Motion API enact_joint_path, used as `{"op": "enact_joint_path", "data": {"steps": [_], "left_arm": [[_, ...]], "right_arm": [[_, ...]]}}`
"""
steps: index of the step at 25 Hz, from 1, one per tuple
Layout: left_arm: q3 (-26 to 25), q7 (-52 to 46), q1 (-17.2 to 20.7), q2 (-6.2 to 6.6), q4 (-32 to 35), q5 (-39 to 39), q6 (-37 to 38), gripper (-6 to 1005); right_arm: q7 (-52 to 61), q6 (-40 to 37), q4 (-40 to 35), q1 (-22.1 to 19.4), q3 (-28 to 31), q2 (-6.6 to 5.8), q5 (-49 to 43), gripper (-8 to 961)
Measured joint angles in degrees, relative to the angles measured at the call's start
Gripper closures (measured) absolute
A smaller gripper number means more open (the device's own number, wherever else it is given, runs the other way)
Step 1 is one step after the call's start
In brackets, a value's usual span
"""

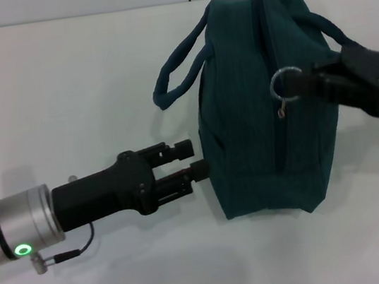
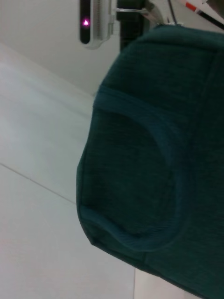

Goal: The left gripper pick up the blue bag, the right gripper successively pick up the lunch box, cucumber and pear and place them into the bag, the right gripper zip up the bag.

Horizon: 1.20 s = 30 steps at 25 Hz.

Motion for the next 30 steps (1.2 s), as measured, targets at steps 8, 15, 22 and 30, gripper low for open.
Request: {"op": "enact_joint_path", "data": {"steps": [8,15,22,30], "left_arm": [[-0.04,4.20,-2.97,-0.30,-5.41,-0.43,-2.18,418],[0.02,4.42,-3.92,-0.38,-6.36,-0.32,-2.34,422],[0.44,0.80,-4.09,-0.16,-5.97,-0.41,0.98,425],[0.37,-5.71,-5.58,-0.37,-6.37,-0.56,-0.59,429]], "right_arm": [[-0.01,2.78,-0.06,-0.06,3.36,0.22,1.13,939],[-0.11,3.49,-0.14,0.10,3.50,0.23,1.78,939],[-0.48,6.86,-0.15,0.89,0.94,0.64,0.18,938],[-0.67,7.22,-0.26,2.39,-1.48,1.10,-0.24,937]]}}
